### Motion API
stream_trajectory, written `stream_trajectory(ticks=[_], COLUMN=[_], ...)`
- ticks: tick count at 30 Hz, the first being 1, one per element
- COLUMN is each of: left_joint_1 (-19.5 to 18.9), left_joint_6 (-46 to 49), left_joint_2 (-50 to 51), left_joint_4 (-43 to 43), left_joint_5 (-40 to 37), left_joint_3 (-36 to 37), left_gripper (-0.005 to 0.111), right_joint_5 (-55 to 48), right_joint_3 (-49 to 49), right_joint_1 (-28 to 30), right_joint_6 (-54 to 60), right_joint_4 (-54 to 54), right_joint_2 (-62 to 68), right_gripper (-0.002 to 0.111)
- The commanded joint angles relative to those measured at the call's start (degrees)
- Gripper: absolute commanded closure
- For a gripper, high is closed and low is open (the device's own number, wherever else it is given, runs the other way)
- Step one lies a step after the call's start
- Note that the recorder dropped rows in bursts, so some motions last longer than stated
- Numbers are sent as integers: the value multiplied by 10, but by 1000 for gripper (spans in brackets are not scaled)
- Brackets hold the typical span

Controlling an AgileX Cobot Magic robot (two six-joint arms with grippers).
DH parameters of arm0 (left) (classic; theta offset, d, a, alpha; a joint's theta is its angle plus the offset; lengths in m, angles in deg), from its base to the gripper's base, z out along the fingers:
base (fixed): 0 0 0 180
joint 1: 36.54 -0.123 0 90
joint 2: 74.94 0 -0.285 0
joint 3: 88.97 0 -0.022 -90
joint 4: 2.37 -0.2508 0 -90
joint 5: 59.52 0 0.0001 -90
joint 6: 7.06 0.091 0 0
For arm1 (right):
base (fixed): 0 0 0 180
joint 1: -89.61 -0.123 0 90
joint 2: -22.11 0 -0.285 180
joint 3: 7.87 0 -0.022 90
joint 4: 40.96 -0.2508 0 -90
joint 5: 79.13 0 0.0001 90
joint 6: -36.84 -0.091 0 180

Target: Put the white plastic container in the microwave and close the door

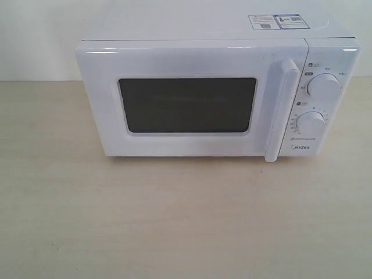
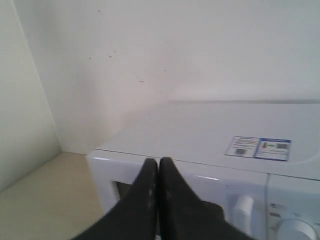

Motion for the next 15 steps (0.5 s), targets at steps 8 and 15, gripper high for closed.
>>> stream_trajectory(ticks=[8,15], left_joint_1=[-1,-1], left_joint_6=[-6,-6], left_joint_2=[-2,-2], left_joint_4=[4,4], left_joint_5=[-2,-2], left_joint_3=[2,2], left_gripper=[102,102], right_joint_5=[-16,132], right_joint_3=[-182,-322], right_joint_1=[145,73], right_joint_6=[3,2], right_joint_4=[16,18], right_joint_2=[-220,-285], right_gripper=[108,108])
